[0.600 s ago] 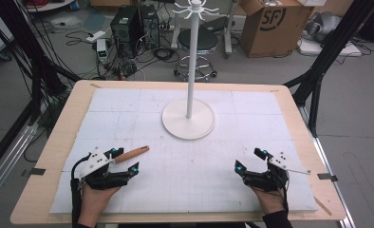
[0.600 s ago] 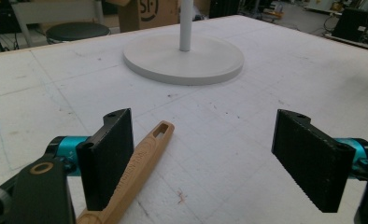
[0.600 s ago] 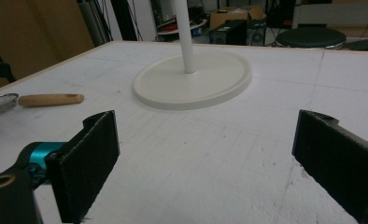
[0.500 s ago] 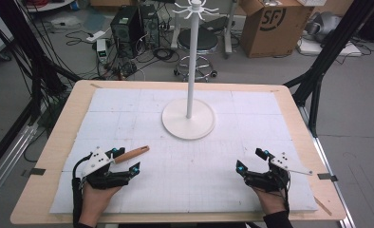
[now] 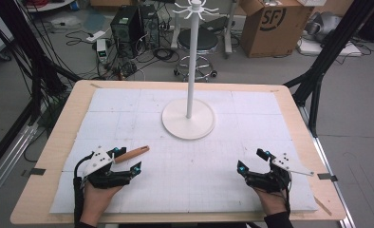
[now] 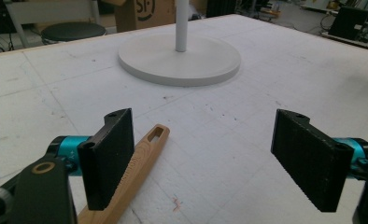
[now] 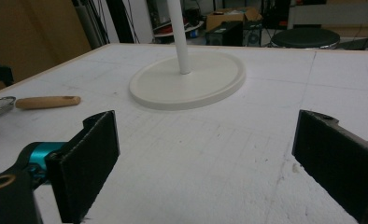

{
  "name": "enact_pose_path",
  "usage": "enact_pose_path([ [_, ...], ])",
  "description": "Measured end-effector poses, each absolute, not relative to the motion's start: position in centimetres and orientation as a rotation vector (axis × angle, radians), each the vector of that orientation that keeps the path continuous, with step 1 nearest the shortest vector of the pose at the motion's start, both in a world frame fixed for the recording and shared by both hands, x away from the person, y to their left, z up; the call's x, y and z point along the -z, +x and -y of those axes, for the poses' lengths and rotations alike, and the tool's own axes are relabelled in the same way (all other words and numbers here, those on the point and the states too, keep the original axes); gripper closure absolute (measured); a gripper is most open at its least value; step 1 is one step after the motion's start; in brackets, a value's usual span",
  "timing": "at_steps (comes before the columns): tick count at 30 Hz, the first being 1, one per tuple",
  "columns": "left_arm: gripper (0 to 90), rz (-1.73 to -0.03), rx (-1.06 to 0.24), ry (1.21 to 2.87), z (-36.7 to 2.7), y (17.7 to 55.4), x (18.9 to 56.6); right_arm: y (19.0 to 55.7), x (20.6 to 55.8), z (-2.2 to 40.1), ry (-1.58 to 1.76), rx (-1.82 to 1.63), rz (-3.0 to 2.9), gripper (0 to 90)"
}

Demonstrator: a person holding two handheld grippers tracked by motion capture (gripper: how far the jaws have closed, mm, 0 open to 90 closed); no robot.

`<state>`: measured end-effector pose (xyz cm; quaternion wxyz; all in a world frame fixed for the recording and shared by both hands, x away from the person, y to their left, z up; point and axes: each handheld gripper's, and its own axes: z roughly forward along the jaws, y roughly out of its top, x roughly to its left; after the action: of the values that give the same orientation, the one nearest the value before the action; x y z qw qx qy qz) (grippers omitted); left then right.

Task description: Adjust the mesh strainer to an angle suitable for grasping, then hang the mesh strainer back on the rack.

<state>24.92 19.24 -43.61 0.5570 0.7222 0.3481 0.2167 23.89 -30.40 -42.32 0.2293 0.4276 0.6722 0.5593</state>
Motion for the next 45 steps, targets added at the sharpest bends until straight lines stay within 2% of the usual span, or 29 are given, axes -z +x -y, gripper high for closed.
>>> enact_pose_path([
  [11,17.7,-0.825,-0.502,1.713,-20.3,25.3,42.2,23.9,42.4,30.4,1.177,-1.539,-1.85,6.5],
  [23,18.9,-0.842,-0.425,1.769,-24.0,26.6,40.5,24.1,42.6,30.5,1.19,-1.548,-1.852,6.4],
  [27,19.1,-0.804,-0.401,1.911,-24.0,27.7,40.6,24.0,42.6,30.5,1.19,-1.548,-1.852,6.5],
  [33,19.5,-0.81,-0.375,2.005,-23.9,29.2,40.8,24.0,42.6,30.5,1.188,-1.551,-1.847,6.4],
  [36,22.7,-0.785,-0.273,2.092,-23.7,30.1,41.4,24.1,42.6,30.6,1.189,-1.552,-1.843,6.5],
  [45,24.7,-0.806,-0.237,2.213,-23.7,31.3,41.9,24.0,42.7,30.6,1.196,-1.549,-1.847,6.4],
])
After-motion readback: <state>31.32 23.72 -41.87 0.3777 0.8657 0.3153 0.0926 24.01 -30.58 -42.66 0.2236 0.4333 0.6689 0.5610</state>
